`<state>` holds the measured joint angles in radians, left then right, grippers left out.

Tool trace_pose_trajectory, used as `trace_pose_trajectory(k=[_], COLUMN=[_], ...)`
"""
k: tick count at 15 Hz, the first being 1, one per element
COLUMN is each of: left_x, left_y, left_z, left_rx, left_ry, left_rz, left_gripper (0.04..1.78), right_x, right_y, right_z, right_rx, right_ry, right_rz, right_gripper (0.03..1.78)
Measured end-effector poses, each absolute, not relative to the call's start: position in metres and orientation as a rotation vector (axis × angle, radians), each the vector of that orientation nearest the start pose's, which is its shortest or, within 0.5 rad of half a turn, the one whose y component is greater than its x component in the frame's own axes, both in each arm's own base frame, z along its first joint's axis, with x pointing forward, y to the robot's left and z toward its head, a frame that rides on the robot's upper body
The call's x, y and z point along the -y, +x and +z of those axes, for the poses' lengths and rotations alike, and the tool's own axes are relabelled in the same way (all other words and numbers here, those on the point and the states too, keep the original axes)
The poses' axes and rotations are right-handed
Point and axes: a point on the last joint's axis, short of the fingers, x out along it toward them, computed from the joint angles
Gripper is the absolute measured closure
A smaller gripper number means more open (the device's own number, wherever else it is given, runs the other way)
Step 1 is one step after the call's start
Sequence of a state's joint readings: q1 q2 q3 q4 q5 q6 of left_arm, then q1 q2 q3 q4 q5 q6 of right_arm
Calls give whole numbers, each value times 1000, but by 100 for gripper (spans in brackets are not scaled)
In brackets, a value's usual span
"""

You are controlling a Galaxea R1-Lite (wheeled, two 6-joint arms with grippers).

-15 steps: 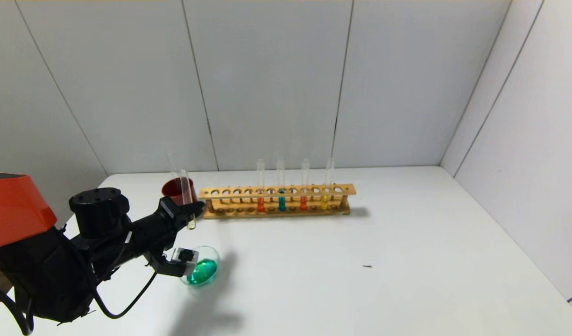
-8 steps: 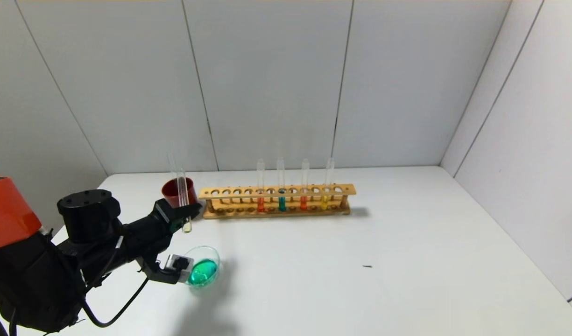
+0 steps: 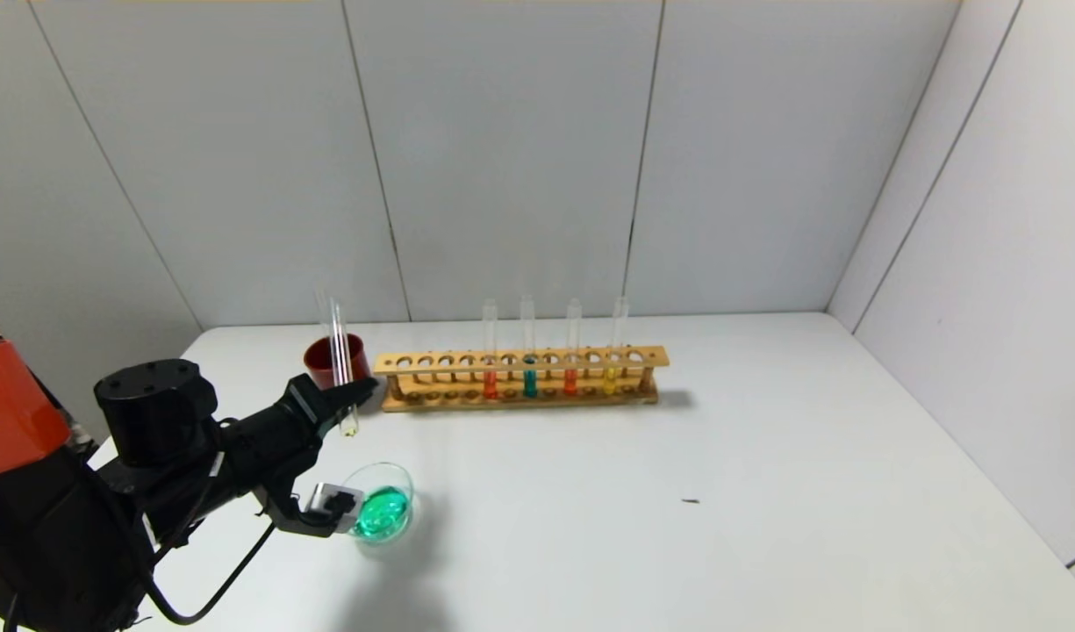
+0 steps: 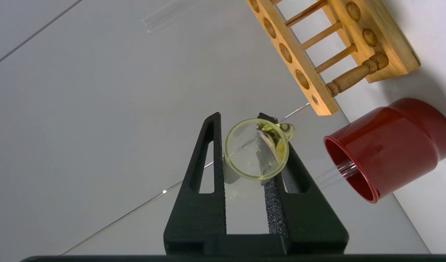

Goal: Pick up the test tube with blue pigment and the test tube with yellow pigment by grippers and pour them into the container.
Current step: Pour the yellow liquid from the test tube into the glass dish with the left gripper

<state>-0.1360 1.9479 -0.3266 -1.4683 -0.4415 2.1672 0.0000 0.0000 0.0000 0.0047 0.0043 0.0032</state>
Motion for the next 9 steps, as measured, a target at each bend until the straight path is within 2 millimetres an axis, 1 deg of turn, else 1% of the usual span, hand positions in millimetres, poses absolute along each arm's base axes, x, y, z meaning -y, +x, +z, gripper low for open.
trace_pose_trajectory(k=[6, 9], left_x=[53, 58], left_y=[275, 274], left_z=[84, 88], left_rx=[559, 615], left_ry=[2087, 2163], left_rz=[-494, -438], left_gripper=[148, 148], right_x=[0, 0], right_y=[-23, -23], right_z=[75, 75], right_rx=[-5, -5], right_ry=[3, 3], right_rz=[4, 3], right_gripper=[6, 6])
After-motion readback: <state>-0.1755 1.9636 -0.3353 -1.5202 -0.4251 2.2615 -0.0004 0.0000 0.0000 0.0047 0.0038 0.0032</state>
